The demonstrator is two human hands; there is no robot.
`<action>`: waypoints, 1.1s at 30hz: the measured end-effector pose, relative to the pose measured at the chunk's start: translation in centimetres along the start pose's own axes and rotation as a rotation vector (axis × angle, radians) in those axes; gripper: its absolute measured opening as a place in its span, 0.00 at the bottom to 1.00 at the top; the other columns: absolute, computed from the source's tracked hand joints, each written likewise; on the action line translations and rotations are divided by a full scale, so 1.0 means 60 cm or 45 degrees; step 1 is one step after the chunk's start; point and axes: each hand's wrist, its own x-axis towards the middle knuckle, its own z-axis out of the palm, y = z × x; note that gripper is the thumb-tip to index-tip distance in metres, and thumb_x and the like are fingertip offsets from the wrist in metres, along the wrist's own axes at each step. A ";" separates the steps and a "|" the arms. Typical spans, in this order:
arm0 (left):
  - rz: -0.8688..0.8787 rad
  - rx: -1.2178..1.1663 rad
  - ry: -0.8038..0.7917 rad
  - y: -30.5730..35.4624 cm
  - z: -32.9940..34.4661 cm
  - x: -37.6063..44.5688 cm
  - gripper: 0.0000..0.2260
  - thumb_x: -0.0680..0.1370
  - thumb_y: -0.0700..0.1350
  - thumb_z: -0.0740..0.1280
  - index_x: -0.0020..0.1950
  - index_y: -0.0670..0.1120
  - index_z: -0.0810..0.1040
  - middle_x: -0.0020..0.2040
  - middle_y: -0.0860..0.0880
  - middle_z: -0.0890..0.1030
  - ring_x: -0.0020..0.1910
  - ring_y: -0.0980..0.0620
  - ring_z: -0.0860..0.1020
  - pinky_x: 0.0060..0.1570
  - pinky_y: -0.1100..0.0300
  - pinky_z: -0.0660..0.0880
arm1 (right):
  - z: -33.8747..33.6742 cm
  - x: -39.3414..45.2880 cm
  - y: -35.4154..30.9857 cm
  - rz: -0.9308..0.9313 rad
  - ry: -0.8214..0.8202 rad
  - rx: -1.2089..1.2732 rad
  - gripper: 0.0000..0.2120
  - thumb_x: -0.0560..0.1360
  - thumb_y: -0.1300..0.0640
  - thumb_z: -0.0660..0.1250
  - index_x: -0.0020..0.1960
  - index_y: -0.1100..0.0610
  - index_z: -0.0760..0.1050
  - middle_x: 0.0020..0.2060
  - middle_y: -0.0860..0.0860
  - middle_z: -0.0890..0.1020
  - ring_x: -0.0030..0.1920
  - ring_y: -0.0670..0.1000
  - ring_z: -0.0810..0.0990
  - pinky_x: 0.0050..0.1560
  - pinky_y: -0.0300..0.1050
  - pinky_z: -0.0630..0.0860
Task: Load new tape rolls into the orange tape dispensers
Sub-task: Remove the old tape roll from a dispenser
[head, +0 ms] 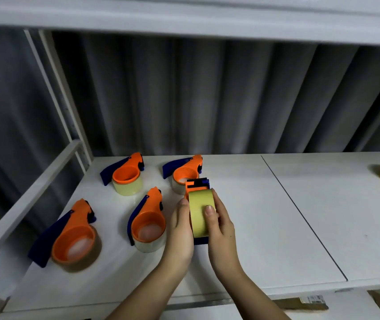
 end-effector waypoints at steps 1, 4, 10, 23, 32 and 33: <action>0.007 0.012 -0.011 0.000 0.000 0.003 0.16 0.82 0.50 0.54 0.60 0.45 0.77 0.52 0.41 0.82 0.50 0.45 0.82 0.41 0.60 0.78 | 0.001 0.001 -0.001 -0.004 0.004 -0.005 0.21 0.70 0.38 0.62 0.63 0.36 0.67 0.59 0.40 0.78 0.57 0.36 0.77 0.54 0.33 0.75; 0.012 0.029 -0.031 0.007 0.000 0.007 0.16 0.83 0.47 0.53 0.60 0.43 0.77 0.52 0.40 0.82 0.49 0.45 0.82 0.38 0.65 0.79 | 0.002 0.004 -0.002 -0.015 0.042 -0.017 0.22 0.68 0.35 0.61 0.61 0.34 0.68 0.57 0.43 0.79 0.56 0.39 0.78 0.53 0.35 0.76; 0.012 0.030 -0.053 0.013 0.002 0.005 0.13 0.83 0.46 0.54 0.54 0.47 0.78 0.45 0.47 0.84 0.39 0.57 0.83 0.34 0.68 0.77 | 0.000 0.007 0.000 -0.053 0.072 0.004 0.22 0.68 0.36 0.62 0.62 0.37 0.69 0.61 0.44 0.78 0.59 0.39 0.77 0.58 0.36 0.75; 0.113 0.091 0.032 0.028 0.002 -0.001 0.11 0.83 0.46 0.53 0.47 0.57 0.73 0.46 0.57 0.78 0.43 0.64 0.77 0.38 0.73 0.72 | -0.024 0.032 -0.057 0.232 -0.279 0.082 0.28 0.67 0.39 0.65 0.66 0.40 0.67 0.60 0.40 0.75 0.56 0.38 0.78 0.55 0.41 0.79; 0.117 0.181 0.086 0.038 0.006 0.002 0.11 0.83 0.47 0.55 0.48 0.53 0.76 0.44 0.51 0.81 0.42 0.57 0.79 0.38 0.68 0.74 | -0.030 0.030 -0.042 -0.020 -0.192 -0.054 0.24 0.70 0.42 0.71 0.65 0.37 0.69 0.60 0.35 0.76 0.60 0.41 0.76 0.55 0.40 0.78; 0.081 0.167 0.093 0.042 0.007 0.005 0.11 0.83 0.48 0.55 0.50 0.52 0.77 0.45 0.48 0.82 0.43 0.54 0.80 0.40 0.64 0.76 | -0.032 0.029 -0.041 -0.089 -0.195 -0.140 0.26 0.70 0.41 0.71 0.67 0.37 0.68 0.61 0.35 0.75 0.61 0.42 0.75 0.58 0.40 0.76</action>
